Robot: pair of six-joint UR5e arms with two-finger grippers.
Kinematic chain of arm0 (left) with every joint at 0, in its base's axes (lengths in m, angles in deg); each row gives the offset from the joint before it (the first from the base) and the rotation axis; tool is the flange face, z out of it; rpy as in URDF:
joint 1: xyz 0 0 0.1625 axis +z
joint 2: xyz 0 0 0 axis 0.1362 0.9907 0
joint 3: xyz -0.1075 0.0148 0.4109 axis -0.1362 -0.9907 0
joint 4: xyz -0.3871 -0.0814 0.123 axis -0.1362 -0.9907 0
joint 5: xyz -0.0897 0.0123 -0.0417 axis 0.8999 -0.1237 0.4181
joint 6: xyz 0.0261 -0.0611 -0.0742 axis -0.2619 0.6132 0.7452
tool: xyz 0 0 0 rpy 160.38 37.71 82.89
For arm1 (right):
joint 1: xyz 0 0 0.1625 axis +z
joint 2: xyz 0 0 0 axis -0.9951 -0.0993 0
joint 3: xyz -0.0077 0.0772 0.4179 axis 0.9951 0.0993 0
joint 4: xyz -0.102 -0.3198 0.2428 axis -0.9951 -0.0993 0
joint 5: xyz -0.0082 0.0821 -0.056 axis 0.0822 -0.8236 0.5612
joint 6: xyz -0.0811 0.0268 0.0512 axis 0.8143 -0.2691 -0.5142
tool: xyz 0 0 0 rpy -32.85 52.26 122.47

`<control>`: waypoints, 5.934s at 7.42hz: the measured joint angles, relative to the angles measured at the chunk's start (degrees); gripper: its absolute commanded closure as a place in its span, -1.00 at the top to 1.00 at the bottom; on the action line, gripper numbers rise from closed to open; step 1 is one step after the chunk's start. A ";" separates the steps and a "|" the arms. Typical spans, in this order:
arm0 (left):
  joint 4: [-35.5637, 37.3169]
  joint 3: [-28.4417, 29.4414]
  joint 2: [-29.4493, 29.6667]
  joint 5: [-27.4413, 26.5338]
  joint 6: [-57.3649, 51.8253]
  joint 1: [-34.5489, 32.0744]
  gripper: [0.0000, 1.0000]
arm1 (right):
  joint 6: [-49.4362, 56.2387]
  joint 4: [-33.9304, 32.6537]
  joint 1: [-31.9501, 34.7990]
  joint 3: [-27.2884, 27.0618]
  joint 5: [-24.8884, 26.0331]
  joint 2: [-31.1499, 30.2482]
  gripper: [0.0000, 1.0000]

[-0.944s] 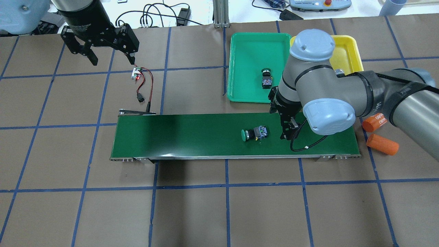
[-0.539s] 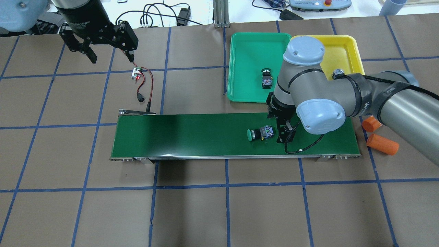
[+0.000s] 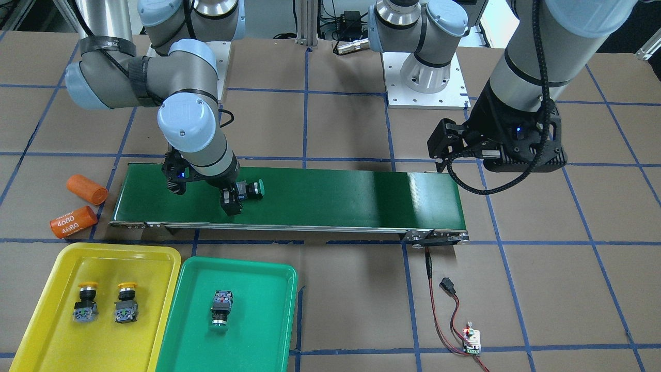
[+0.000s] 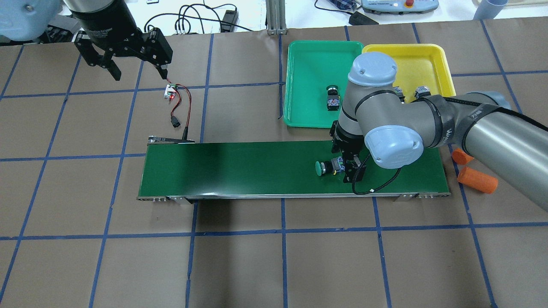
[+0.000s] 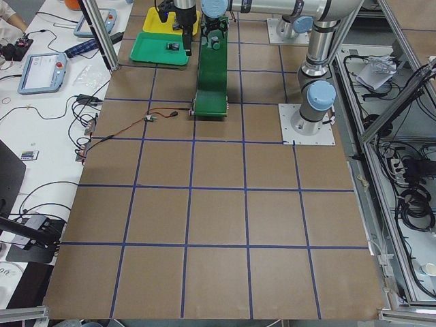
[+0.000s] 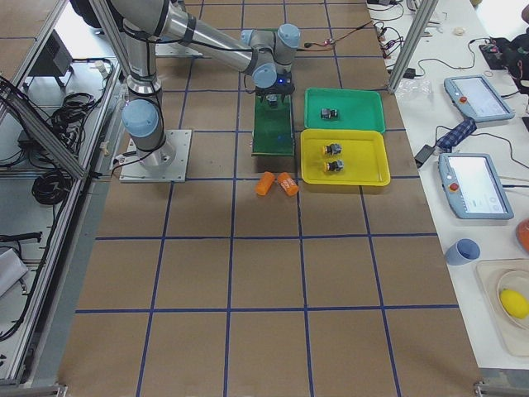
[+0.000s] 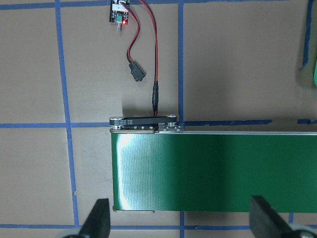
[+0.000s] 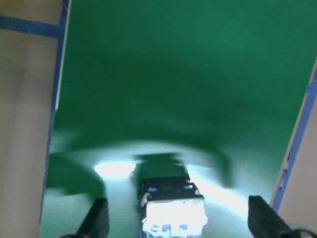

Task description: Sort buttons by color to trays

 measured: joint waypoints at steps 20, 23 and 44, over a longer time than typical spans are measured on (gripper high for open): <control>0.06 1.00 0.41 0.09 0.04 -0.02 1.00 | 79.61 -15.67 -2.55 18.80 14.75 17.48 1.00; 0.00 0.49 -0.05 0.03 0.03 0.03 1.00 | 81.68 -17.50 -2.98 18.55 15.27 17.14 1.00; 0.06 0.94 0.40 2.04 0.00 0.06 1.00 | 84.62 30.24 -11.32 15.07 3.76 -20.24 1.00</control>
